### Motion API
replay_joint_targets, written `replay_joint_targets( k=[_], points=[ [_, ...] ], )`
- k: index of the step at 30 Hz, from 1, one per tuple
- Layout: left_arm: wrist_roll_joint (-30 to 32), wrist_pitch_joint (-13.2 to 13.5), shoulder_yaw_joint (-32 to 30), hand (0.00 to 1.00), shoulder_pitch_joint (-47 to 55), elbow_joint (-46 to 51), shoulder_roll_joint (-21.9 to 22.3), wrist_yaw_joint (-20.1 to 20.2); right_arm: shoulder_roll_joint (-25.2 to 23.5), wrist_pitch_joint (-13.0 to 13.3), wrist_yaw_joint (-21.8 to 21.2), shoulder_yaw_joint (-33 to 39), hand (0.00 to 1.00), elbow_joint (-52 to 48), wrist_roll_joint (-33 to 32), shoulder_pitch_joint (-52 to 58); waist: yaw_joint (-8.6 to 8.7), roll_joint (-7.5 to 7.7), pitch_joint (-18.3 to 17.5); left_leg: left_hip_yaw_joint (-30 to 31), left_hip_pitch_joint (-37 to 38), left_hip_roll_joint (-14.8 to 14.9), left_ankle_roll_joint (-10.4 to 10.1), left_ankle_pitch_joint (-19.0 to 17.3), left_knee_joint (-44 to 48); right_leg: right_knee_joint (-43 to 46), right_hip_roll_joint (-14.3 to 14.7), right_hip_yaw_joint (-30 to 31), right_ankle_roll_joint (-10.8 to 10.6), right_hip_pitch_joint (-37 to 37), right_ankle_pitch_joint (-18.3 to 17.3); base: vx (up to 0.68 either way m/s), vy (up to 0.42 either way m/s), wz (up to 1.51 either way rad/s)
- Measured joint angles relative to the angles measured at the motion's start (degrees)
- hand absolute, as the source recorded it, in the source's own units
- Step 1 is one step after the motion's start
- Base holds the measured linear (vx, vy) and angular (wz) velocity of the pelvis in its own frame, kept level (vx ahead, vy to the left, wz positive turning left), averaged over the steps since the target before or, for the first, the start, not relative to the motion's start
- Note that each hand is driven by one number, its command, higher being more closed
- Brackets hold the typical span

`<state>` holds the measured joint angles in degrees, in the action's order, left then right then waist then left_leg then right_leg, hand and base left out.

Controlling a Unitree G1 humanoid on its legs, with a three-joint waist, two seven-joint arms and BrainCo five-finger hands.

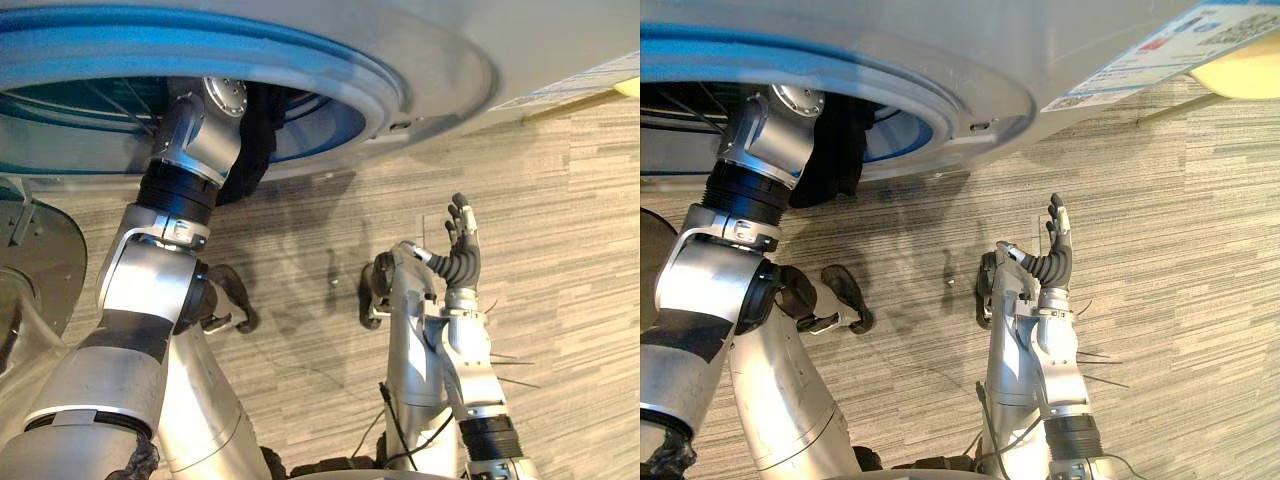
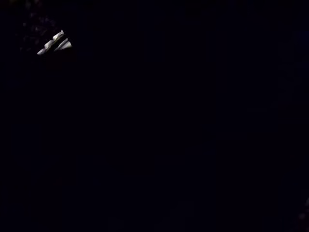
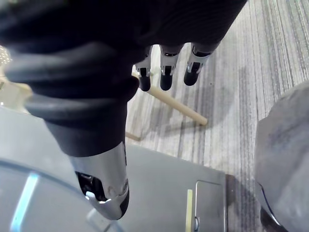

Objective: Pick up the laundry basket with both hands and put the clothes into the washing machine.

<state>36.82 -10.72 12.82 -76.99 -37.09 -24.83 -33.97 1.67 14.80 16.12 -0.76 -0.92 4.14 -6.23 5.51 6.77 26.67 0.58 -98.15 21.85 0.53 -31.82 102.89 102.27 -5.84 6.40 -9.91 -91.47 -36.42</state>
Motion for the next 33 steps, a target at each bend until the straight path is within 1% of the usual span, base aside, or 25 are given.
replay_joint_targets(
  k=[1, 5, 8, 10, 13, 14, 16, 17, 19, 21, 23, 24, 26, 27, 28, 29, 30, 31, 32, 33],
  points=[
    [0.0, 0.2, 0.0, 0.00, -0.6, -1.1, 0.1, 1.3, 0.0, 0.0, -0.2, -0.3, 0.00, -0.5, 0.0, 0.0, -0.01, 0.02, 0.0, 0.0, -0.3, 0.0, 0.0, 0.0, 0.1, 0.1, 0.0, 0.0, 0.0, -0.3, 0.1, 0.00, 0.000, 0.00],
    [-0.1, 1.7, -0.1, 0.00, -0.8, -1.7, 0.1, 4.0, 0.0, 0.0, -1.5, -0.7, 0.00, -0.6, 0.0, 0.0, -0.02, 0.02, 0.0, 0.1, -0.6, 0.0, 0.0, 0.0, 0.1, 0.1, -0.1, 0.0, 0.0, -0.5, 0.2, 0.00, 0.000, 0.00],
    [-0.2, 2.9, -0.4, 0.00, -0.8, -1.7, 0.2, 4.2, 0.0, 0.0, -2.0, -0.9, 0.00, -0.7, 0.0, 0.0, -0.05, 0.02, 0.0, 0.2, -0.7, -0.1, -0.1, 0.1, 0.1, 0.2, -0.3, 0.0, 0.0, -0.5, 0.2, 0.01, -0.005, 0.01],
    [-1.4, 3.4, -2.0, 0.00, -0.8, -1.1, 1.0, 4.2, -0.1, 0.0, -2.3, -0.8, 0.00, -0.7, 0.0, 0.0, -0.09, 0.01, 0.0, 0.4, -0.7, -0.7, -0.3, 0.2, 0.1, 0.4, -0.4, -0.1, 0.0, -0.4, 0.2, 0.03, -0.016, 0.09],
    [-3.7, 3.7, -2.3, 0.00, 0.3, 6.0, 1.7, 4.1, -0.2, -0.2, -2.4, -0.6, 0.00, -0.8, 0.0, 0.0, -0.15, -0.14, 0.1, 0.5, -0.8, -1.5, 0.0, 1.2, -0.4, 0.6, -1.4, -0.5, 0.2, 0.0, 0.1, 0.03, -0.021, 0.18],
    [-4.7, 4.1, -2.4, 0.00, 1.8, 10.4, 1.9, 3.9, -0.3, -0.4, -2.4, -0.3, 0.00, -0.9, 0.0, 0.0, -0.18, -0.15, 0.1, 0.8, -0.7, -2.2, -0.3, 1.5, -0.7, 0.5, -1.6, -0.8, 0.2, 0.3, 0.1, 0.03, -0.023, 0.22],
    [-5.3, 5.1, -3.5, 0.00, 6.5, 17.3, 2.4, 3.8, -0.4, -1.1, -2.3, 0.1, 0.00, -1.0, 0.0, -0.1, -0.53, -0.19, 0.1, 1.0, 0.3, -2.5, -0.2, 1.6, -1.0, 0.6, -2.3, -1.3, 0.5, 1.4, -0.1, 0.04, -0.026, 0.19],
    [-6.0, 5.6, -5.3, 0.00, 11.0, 21.8, 3.2, 3.7, -0.7, -1.7, -2.3, 0.3, 0.00, -1.2, 0.0, 0.0, -0.76, -0.20, 0.1, 0.9, 1.3, -2.8, -0.2, 1.6, -1.4, 0.5, -2.5, -1.4, 0.7, 2.5, -0.5, 0.04, -0.029, 0.18],
    [-7.9, 6.5, -8.9, 0.00, 20.0, 28.0, 5.7, 3.7, -1.3, -2.6, -2.3, 0.6, 0.00, -1.3, 0.1, 0.1, -1.60, -0.24, 0.1, 0.8, 3.4, -3.1, -0.6, 1.8, -2.6, -0.2, -3.3, -1.9, 1.5, 4.5, -0.9, 0.04, -0.036, 0.18],
    [-9.7, 7.5, -11.4, 0.00, 27.1, 32.0, 8.3, 3.7, -1.6, -3.2, -2.3, 0.8, 0.00, -1.4, 0.6, 0.2, -2.44, -0.24, 0.1, 0.8, 4.6, -3.6, -1.2, 2.1, -3.7, -0.8, -3.4, -2.2, 1.9, 5.6, -1.1, 0.03, -0.046, 0.16],
    [-13.1, 8.9, -15.0, 0.00, 38.1, 36.2, 13.3, 3.7, -2.0, -4.7, -2.3, 2.1, 0.00, -2.1, 1.0, 0.4, -4.05, -0.28, 0.0, 1.3, 5.6, -4.2, -2.0, 3.0, -5.4, -1.7, -4.0, -3.3, 2.8, 6.9, -1.5, 0.03, -0.062, 0.22],
    [-14.1, 9.0, -15.4, 0.00, 40.7, 37.0, 14.5, 3.7, -2.3, -5.0, -2.3, 2.7, 0.00, -2.3, 1.0, 0.4, -4.16, -0.29, 0.0, 1.2, 5.9, -4.4, -2.0, 3.2, -5.8, -1.7, -4.3, -3.5, 3.0, 7.2, -1.6, 0.03, -0.066, 0.26],
    [-17.4, 11.4, -15.5, 0.00, 49.0, 39.8, 18.8, 3.9, -2.5, -6.3, -2.2, 4.6, 0.00, -2.9, 1.1, 0.3, -4.99, -0.38, -0.9, 1.7, 6.1, -4.9, -2.7, 3.9, -6.8, -2.1, -4.4, -4.0, 3.5, 7.6, -1.9, 0.04, -0.069, 0.16],
    [-19.9, 12.5, -15.4, 0.00, 52.8, 41.1, 21.7, 4.0, -2.5, -6.7, -2.2, 5.2, 0.00, -2.9, 1.1, 0.4, -5.31, -0.60, -2.0, 1.9, 6.1, -5.0, -3.0, 4.1, -7.3, -2.4, -4.4, -4.4, 3.8, 7.6, -2.0, 0.03, -0.053, 0.03],
    [-21.4, 13.1, -15.3, 0.00, 54.6, 41.0, 23.0, 4.1, -2.5, -6.9, -2.2, 5.4, 0.00, -2.9, 1.1, 0.6, -5.32, -0.76, -2.8, 2.0, 6.0, -5.0, -3.0, 4.1, -7.6, -2.6, -4.4, -4.5, 3.8, 7.5, -2.0, 0.04, -0.049, 0.03],
    [-24.0, 14.0, -14.9, 0.00, 58.2, 41.0, 25.3, 4.7, -2.4, -7.4, -2.1, 5.4, 0.00, -2.9, 1.0, 1.1, -5.36, -1.11, -4.5, 2.0, 5.9, -5.1, -3.1, 4.2, -8.2, -3.0, -4.4, -4.8, 4.0, 7.4, -2.1, 0.04, -0.047, 0.03],
    [-28.1, 14.9, -14.2, 0.00, 61.5, 40.8, 27.0, 6.2, -2.4, -7.6, -2.0, 5.4, 0.00, -2.9, 1.0, 1.7, -5.65, -1.75, -6.2, 2.2, 5.9, -5.1, -3.4, 4.4, -9.1, -3.8, -4.3, -5.2, 4.1, 7.5, -2.1, 0.05, -0.047, 0.03],
    [-30.1, 15.3, -13.7, 0.00, 63.1, 40.5, 27.7, 6.8, -2.4, -7.7, -1.9, 5.4, 0.00, -2.8, 1.0, 2.0, -5.76, -2.23, -6.9, 2.3, 5.9, -5.2, -3.6, 4.5, -9.4, -4.1, -4.3, -5.5, 4.1, 7.6, -2.1, 0.06, -0.046, 0.04],
    [-34.1, 16.3, -12.5, 0.00, 65.2, 39.2, 28.7, 8.3, -2.3, -7.9, -1.5, 5.4, 0.00, -2.8, 0.9, 2.7, -6.18, -3.08, -8.1, 2.4, 6.0, -5.4, -4.0, 5.0, -10.4, -4.9, -4.3, -5.9, 4.2, 7.8, -2.0, 0.06, -0.043, 0.07],
    [-36.7, 16.6, -12.2, 0.00, 66.1, 37.8, 28.7, 9.6, -2.4, -8.2, -1.4, 5.3, 0.00, -2.6, 0.9, 2.8, -6.38, -3.59, -8.5, 2.4, 6.1, -5.9, -4.2, 5.4, -11.1, -5.4, -4.4, -6.4, 4.2, 8.1, -2.0, 0.06, -0.042, 0.10]
  ],
)
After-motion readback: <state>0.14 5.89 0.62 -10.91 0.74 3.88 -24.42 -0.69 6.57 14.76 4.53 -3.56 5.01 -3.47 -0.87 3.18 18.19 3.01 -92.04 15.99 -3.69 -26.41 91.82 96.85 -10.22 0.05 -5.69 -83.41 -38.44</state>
